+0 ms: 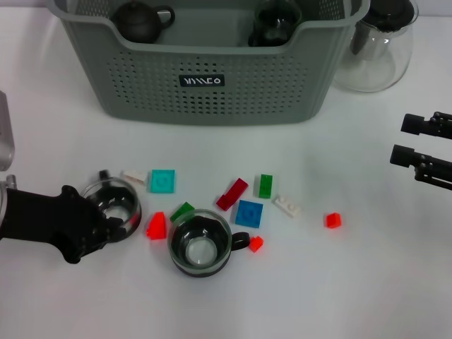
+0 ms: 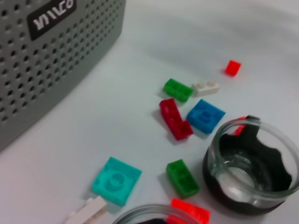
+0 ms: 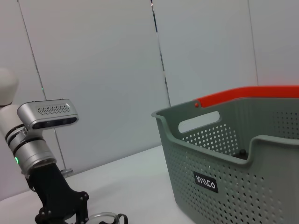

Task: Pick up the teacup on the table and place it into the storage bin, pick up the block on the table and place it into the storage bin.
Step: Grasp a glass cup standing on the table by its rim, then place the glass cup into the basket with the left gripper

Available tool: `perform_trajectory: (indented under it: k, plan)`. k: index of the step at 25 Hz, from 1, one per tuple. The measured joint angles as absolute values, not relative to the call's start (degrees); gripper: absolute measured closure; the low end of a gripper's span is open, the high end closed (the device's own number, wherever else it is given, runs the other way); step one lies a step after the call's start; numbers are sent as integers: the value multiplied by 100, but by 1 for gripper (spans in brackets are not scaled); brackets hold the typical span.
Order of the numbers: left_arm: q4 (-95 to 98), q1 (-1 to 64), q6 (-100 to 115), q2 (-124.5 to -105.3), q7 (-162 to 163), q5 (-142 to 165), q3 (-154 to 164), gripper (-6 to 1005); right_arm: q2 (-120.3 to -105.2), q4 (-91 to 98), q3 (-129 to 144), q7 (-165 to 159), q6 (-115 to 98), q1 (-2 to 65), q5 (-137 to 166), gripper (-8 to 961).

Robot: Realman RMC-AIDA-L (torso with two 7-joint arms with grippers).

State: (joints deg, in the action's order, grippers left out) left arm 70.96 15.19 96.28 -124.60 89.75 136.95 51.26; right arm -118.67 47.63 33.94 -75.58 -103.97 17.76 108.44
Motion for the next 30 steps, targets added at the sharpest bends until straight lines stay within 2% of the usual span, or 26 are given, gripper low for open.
perform_trajectory:
  k: [4,9,13,14,17,23,25,30]
  plan:
    - [7111,1583,9802,-12440,9122,13722,5132,897,-11866,4763,3392,-7558,-10398,1789,10846,340]
    - [7127,1758,10351,-12399,9105,13640,4844,951,-11865,4763,3390,-7558,-10398,1792,10846,340]
    - [6882,2014,10749,-12362,8990,13352,4304,951,-11865,4758,3375,-7558,-10398,1793,10846,340]
    - [6390,2308,10962,-12263,8976,12854,3756,951,-11865,4752,3374,-7558,-10398,1793,10846,340]
    - [5768,2608,10995,-12119,9217,12402,3233,951,-11865,4716,3368,-7558,-10400,1793,10846,340]
    - [4168,3225,11340,-11596,9789,11673,2264,951,-11866,4678,3347,-7522,-10405,1768,10845,340]
    - [3980,3302,11481,-11542,10003,11428,2134,951,-11865,4676,3344,-7510,-10404,1754,10845,340]
    - [3864,3494,11499,-11548,10695,10416,2106,950,-11861,4610,3340,-7488,-10397,1764,10845,340]
